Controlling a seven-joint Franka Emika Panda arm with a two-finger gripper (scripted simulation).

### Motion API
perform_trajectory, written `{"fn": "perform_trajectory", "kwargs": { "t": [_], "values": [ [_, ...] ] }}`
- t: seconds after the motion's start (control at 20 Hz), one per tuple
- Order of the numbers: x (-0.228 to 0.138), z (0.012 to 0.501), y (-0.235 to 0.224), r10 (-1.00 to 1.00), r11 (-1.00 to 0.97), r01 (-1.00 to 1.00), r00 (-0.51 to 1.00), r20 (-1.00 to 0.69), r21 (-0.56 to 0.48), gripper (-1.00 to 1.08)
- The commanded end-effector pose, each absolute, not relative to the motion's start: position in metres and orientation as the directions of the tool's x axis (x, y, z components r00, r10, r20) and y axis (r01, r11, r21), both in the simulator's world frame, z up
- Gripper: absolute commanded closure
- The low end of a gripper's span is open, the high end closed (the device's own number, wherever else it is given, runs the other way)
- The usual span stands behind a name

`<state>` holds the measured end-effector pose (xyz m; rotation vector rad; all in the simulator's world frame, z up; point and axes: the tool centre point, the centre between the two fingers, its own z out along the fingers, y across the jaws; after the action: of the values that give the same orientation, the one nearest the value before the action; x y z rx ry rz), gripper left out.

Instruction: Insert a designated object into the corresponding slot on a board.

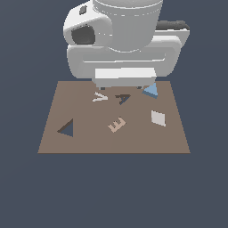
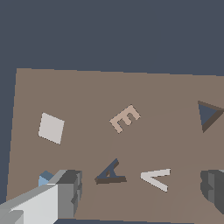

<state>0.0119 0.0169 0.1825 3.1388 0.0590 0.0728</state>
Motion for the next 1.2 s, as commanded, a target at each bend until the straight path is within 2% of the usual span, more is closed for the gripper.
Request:
{"fn": "perform_trajectory", "kwargs": {
  "t": [0.0, 0.5, 1.15],
  "values": [
    [0.012, 0.182, 0.017, 0.038, -0.999, 0.038, 0.998, 0.046, 0.002, -0.92],
    [-0.001, 0.17, 0.026, -0.01, -1.0, -0.01, 0.999, 0.042, 0.001, -0.92],
    [-0.05, 0.121, 0.071, -0.202, -0.979, -0.202, 0.979, 0.025, -0.001, -0.92]
  ]
}}
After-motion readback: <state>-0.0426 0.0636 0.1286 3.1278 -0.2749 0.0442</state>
